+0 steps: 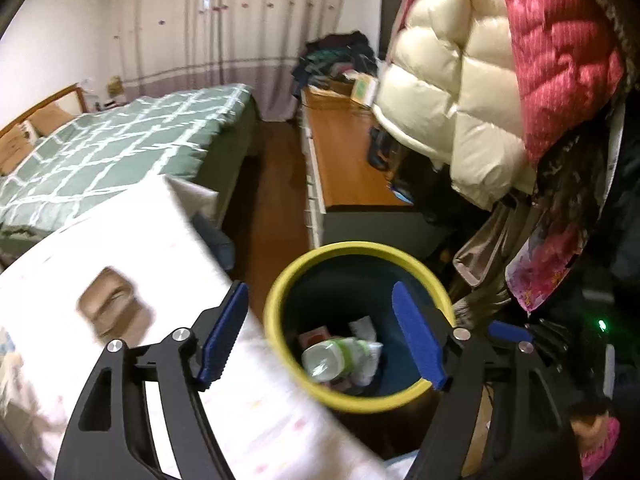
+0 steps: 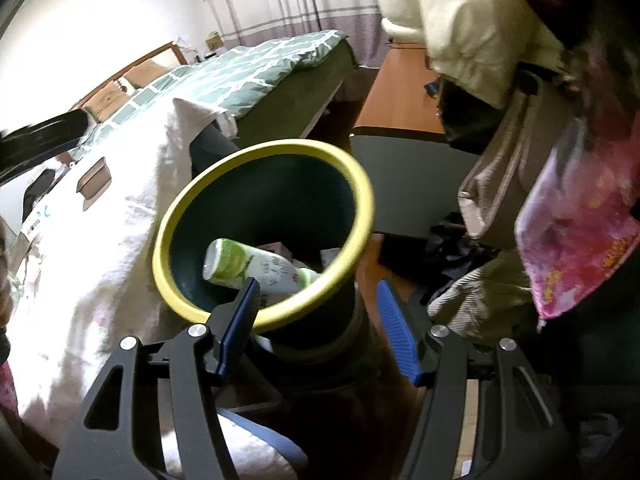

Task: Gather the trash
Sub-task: 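Carry the coconut-water bottle over the yellow bin and open the left gripper, then grasp the brown plastic tray with the right gripper and lift it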

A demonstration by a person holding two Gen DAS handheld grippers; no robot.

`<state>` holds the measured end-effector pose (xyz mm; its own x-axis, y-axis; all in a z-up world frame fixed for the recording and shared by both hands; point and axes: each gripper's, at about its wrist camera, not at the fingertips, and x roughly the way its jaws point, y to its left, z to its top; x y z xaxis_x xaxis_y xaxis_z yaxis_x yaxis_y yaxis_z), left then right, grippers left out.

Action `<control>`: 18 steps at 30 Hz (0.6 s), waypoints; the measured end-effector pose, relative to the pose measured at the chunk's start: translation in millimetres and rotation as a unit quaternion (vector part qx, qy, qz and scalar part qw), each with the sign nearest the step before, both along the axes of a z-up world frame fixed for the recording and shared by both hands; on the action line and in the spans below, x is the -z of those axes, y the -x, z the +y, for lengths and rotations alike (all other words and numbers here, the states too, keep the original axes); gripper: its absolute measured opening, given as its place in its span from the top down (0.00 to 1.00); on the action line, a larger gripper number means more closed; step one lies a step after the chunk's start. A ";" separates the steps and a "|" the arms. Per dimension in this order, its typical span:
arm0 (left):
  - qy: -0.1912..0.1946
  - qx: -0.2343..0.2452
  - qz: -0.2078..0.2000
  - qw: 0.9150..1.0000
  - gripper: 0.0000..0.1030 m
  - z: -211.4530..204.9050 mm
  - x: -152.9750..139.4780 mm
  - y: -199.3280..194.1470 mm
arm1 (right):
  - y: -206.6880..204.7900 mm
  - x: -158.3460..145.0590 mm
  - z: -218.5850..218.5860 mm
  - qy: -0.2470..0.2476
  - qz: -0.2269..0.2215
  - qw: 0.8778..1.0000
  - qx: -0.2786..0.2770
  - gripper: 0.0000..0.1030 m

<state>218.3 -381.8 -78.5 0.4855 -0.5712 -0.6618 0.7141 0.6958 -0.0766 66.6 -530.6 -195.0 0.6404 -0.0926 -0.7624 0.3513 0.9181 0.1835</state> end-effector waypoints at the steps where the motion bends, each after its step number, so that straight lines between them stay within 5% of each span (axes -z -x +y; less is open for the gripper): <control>1: 0.003 -0.011 -0.003 1.000 0.25 17.9 -2.3 1.4 | -4.2 0.1 4.3 0.001 0.002 1.000 -0.005 0.44; 7: 0.016 -0.090 -0.021 0.996 0.10 119.6 -6.0 -2.7 | -33.3 -9.7 37.6 0.012 0.007 0.999 -0.041 0.44; 18: 0.014 -0.216 -0.048 0.975 0.07 277.2 20.4 -28.9 | -121.7 -49.0 136.4 0.034 -0.008 0.991 -0.133 0.44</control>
